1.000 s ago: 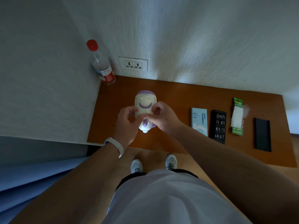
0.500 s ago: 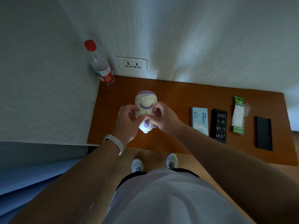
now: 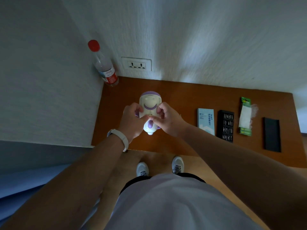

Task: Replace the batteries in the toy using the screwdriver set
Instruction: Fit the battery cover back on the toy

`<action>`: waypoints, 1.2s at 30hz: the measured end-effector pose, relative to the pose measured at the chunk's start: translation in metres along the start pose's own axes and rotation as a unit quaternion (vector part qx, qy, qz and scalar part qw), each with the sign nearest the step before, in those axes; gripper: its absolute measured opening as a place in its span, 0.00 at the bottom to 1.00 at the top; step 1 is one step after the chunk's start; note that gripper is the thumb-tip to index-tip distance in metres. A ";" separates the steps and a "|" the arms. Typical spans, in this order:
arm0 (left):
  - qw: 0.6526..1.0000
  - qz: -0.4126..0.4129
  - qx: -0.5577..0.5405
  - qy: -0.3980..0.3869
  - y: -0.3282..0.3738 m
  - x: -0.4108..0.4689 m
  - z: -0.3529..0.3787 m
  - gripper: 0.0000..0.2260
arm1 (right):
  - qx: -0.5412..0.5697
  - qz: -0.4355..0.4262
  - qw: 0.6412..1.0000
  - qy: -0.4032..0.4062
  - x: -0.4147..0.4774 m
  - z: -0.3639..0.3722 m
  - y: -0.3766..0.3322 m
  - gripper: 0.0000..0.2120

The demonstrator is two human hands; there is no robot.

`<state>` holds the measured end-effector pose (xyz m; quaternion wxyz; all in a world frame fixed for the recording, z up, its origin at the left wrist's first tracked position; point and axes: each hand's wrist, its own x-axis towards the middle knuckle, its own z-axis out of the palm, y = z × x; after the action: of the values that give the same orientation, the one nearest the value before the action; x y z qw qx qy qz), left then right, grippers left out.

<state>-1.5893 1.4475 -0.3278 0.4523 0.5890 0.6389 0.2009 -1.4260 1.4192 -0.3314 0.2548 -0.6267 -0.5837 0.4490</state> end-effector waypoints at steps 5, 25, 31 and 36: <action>1.000 0.005 -0.001 -0.003 -0.003 -0.004 -0.001 0.08 | -0.022 0.001 1.000 0.005 -0.001 -0.001 -0.004 0.12; 0.997 0.067 0.025 -0.006 -0.011 -0.005 -0.002 0.09 | -0.012 0.006 1.000 0.026 -0.008 0.004 0.005 0.10; 0.995 0.090 0.039 0.007 -0.021 -0.013 -0.001 0.08 | -0.031 0.002 0.999 0.025 -0.012 0.007 0.002 0.09; 0.994 0.100 0.041 0.033 -0.023 -0.021 0.002 0.09 | -0.065 -0.020 0.997 0.040 -0.022 0.004 0.007 0.09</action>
<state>-1.6025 1.4224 -0.3400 0.3844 0.6611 0.5988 0.2379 -1.4244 1.3963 -0.3330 0.2461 -0.6475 -0.6133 0.3795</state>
